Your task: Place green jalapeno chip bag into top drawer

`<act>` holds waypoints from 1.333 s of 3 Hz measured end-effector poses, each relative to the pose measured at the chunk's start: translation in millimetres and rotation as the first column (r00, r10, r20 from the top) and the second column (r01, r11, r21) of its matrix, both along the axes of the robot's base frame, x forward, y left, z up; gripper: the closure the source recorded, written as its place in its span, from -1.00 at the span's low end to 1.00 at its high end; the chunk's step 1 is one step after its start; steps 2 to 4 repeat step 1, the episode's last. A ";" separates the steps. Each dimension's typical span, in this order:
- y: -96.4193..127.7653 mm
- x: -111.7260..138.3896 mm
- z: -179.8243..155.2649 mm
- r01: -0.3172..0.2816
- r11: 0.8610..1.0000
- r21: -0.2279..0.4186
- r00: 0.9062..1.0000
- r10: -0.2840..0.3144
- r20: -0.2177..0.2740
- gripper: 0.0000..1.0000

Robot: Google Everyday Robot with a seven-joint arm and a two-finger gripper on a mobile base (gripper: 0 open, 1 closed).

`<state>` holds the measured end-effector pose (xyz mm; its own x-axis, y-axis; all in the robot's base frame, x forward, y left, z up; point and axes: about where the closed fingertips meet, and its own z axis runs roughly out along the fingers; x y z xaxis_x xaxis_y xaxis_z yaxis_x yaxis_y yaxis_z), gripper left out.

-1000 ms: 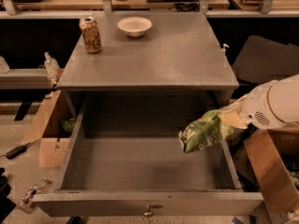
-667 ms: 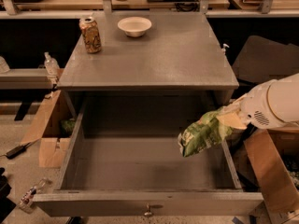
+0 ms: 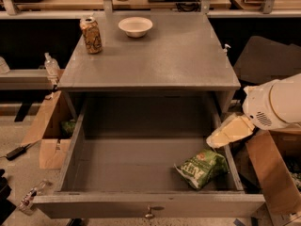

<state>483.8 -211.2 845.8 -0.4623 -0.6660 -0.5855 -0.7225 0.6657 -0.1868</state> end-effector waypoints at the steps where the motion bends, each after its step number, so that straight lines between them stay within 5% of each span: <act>1: 0.0 0.0 0.0 0.000 1.000 0.000 1.000 0.000 0.000 -1.00; 4: 0.0 0.0 0.0 0.000 1.000 0.000 1.000 0.000 0.000 -1.00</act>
Offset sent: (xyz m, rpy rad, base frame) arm 0.0000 0.0000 0.0000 0.0000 0.0000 0.0000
